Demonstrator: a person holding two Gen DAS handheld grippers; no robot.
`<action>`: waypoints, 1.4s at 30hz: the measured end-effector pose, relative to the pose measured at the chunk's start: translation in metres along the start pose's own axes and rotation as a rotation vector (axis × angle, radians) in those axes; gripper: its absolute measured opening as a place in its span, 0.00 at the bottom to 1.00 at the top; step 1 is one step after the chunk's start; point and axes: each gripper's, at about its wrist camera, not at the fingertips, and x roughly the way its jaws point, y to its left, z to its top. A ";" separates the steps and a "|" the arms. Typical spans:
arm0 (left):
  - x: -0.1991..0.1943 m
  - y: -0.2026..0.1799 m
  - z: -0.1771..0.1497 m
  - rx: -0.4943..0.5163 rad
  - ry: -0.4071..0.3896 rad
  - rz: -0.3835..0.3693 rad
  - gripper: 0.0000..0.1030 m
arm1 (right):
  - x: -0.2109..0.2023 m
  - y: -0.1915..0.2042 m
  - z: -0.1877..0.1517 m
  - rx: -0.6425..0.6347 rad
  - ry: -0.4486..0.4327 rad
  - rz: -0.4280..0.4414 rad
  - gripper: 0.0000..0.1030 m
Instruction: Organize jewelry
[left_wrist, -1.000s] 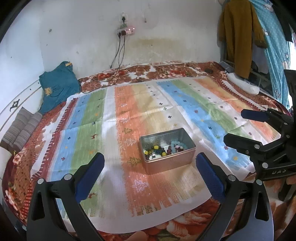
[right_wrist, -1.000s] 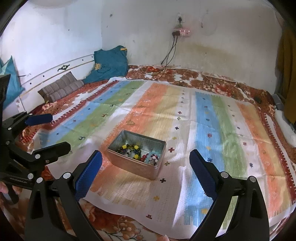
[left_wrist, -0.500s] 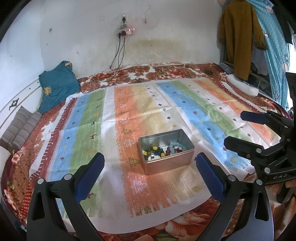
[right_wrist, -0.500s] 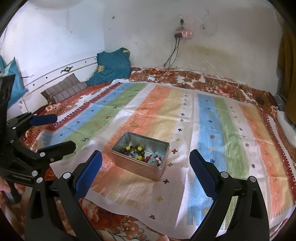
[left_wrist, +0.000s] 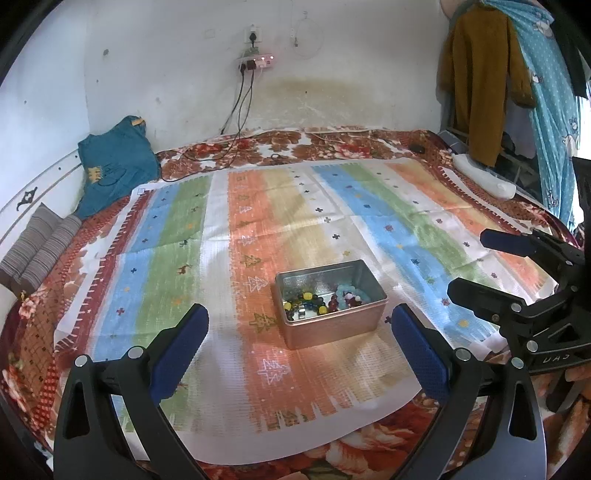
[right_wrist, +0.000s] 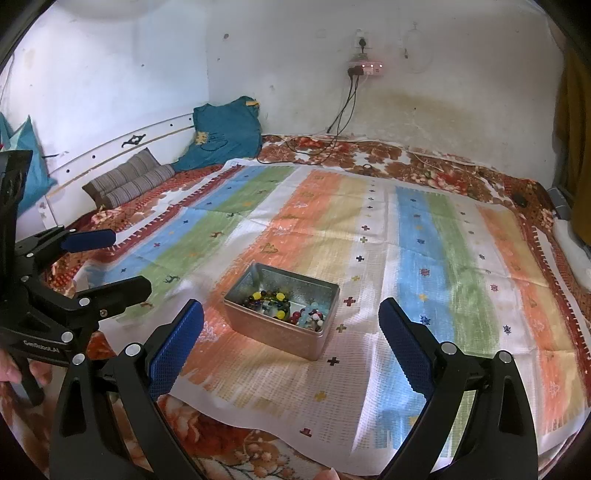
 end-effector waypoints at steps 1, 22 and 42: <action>0.000 0.000 0.000 -0.004 -0.003 -0.002 0.94 | 0.000 0.000 0.000 -0.001 0.000 0.000 0.94; -0.003 0.004 0.003 -0.022 -0.024 -0.009 0.94 | -0.003 -0.004 0.000 0.016 -0.016 -0.019 0.94; -0.007 -0.001 0.004 -0.024 -0.049 -0.032 0.94 | -0.007 -0.006 0.001 0.018 -0.034 -0.027 0.94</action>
